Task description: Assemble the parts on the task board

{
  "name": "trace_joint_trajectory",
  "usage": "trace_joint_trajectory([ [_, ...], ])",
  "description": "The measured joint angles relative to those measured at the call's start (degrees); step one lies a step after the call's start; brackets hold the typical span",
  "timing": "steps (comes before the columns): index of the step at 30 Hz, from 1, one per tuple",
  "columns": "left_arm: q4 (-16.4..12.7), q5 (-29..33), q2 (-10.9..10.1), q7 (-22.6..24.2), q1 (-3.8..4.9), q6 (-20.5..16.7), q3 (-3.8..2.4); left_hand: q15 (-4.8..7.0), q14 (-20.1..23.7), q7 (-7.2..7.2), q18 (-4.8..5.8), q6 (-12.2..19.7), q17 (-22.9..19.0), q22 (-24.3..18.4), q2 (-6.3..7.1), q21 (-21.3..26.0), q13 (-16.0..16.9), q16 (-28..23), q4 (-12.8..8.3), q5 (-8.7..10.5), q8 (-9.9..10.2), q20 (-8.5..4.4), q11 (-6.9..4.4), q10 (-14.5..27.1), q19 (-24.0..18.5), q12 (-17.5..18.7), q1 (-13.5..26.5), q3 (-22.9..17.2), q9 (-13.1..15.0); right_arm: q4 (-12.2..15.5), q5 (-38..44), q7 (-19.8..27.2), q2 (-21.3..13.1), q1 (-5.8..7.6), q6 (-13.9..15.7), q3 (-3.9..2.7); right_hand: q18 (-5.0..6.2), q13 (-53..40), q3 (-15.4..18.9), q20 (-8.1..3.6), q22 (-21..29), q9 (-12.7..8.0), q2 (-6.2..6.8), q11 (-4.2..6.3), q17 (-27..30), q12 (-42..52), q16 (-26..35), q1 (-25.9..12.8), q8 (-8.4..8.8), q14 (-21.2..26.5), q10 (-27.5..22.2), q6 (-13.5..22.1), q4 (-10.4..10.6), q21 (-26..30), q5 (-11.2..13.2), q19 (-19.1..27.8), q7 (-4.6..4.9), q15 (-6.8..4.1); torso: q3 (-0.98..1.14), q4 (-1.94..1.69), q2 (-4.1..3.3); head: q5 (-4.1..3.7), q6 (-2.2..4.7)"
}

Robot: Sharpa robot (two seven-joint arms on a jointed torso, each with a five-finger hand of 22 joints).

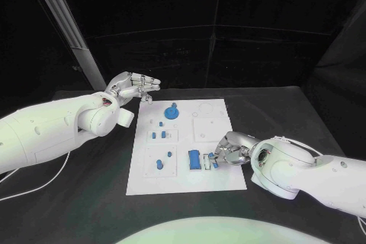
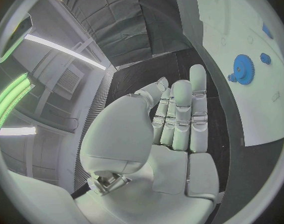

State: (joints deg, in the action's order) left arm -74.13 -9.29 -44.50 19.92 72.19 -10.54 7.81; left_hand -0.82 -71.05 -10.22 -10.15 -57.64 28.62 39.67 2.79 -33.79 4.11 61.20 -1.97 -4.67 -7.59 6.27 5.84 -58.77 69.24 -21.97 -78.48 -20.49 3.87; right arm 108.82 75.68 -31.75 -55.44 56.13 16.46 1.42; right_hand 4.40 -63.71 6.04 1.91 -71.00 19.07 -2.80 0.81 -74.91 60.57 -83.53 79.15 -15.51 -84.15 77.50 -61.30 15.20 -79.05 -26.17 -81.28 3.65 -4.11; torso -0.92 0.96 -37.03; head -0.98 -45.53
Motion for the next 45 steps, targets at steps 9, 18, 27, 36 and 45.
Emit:
trace_joint_trajectory([
  [9, -0.14, 0.0, -0.05, -0.02, 0.01, 0.0, 0.0, 0.0, 0.0, 0.0, 0.0, 0.0, 0.0, 0.0, 0.0, 0.0, 0.0, 0.0, 0.0, 0.0, 0.0, 0.0, 0.0, 0.0, 0.0, 0.0, 0.0, 0.0, 0.0, -1.56, -2.05, -1.08, 2.04, 0.0, -1.29, 0.01, 0.0, -0.33, -0.19, 0.0, -0.12, 0.14, 0.11, 0.21, 0.0, 0.37, 0.0, -0.26, 0.0, 0.21, 0.21, -0.5, 0.33, 0.0, -0.61, 0.0, -0.31, -0.21, 0.02, 0.01, 0.01, -0.04, -0.21],
  [18, -0.2, 0.0, -0.05, -0.03, 0.03, 0.0, 0.0, 0.0, 0.0, 0.0, 0.0, 0.0, 0.01, 0.0, 0.0, 0.0, 0.01, 0.0, 0.0, 0.0, 0.0, 0.0, 0.0, 0.0, 0.0, 0.0, 0.0, 0.0, 0.0, -2.7, -2.89, -2.26, 3.91, 0.03, -1.82, 0.01, 0.01, -0.44, -0.46, -0.21, -0.19, 0.56, 0.12, 0.21, 0.0, 0.37, 0.0, -0.26, 0.04, 0.21, 0.21, -0.72, 0.62, 0.0, -1.07, -0.21, -0.53, -0.2, 0.07, 0.02, 0.03, 0.06, -0.26],
  [27, -0.23, 0.0, -0.03, -0.04, 0.03, 0.0, 0.0, 0.0, 0.0, 0.0, 0.0, 0.0, 0.01, 0.0, 0.0, 0.0, 0.02, 0.0, 0.0, 0.0, 0.0, 0.0, 0.0, 0.0, 0.0, 0.0, 0.0, 0.0, 0.0, -3.63, -2.57, -2.99, 4.69, 0.11, -1.78, -0.07, 0.01, -0.52, -0.56, -0.21, -0.18, 0.51, 0.41, 0.41, 0.0, 0.66, 0.0, -1.25, -0.25, 0.21, 0.42, -1.19, 0.87, 0.0, -1.37, -0.21, -0.63, -0.2, 0.08, 0.07, 0.05, 0.06, -0.28],
  [36, -0.25, 0.0, -0.05, -0.06, 0.03, 0.01, 0.0, 0.0, 0.0, 0.0, 0.0, 0.0, 0.01, 0.01, 0.0, 0.0, 0.02, 0.0, 0.0, 0.0, 0.0, 0.0, 0.0, 0.0, 0.0, 0.0, 0.0, 0.0, 0.0, -3.94, -1.05, -3.99, 4.88, 0.04, -1.91, 0.0, 0.01, -0.69, -0.24, -0.2, -0.18, 0.98, 0.82, 0.2, 0.0, 0.66, 0.0, -3.01, -0.24, 0.21, 0.62, -1.48, 1.19, 0.0, -2.46, -0.21, -0.55, -0.2, 0.08, 0.08, 0.05, 0.08, -0.4],
  [45, -0.24, 0.0, -0.05, -0.08, 0.03, 0.02, 0.0, 0.0, 0.0, 0.0, 0.0, 0.0, 0.01, 0.01, 0.0, 0.0, 0.02, 0.0, -0.17, 0.0, 0.0, 0.0, 0.0, 0.0, 0.0, 0.0, 0.0, -0.16, 0.0, -3.97, 0.36, -4.57, 5.23, 0.04, -2.25, 0.0, 0.02, -0.86, 0.62, -0.2, -0.18, 1.38, 1.15, 0.41, 0.0, 0.66, 0.0, -4.92, -0.24, 0.21, 0.83, -1.85, 1.47, 0.0, -2.12, -0.21, -0.6, -0.2, 0.09, 0.08, 0.05, 0.03, -0.38],
])
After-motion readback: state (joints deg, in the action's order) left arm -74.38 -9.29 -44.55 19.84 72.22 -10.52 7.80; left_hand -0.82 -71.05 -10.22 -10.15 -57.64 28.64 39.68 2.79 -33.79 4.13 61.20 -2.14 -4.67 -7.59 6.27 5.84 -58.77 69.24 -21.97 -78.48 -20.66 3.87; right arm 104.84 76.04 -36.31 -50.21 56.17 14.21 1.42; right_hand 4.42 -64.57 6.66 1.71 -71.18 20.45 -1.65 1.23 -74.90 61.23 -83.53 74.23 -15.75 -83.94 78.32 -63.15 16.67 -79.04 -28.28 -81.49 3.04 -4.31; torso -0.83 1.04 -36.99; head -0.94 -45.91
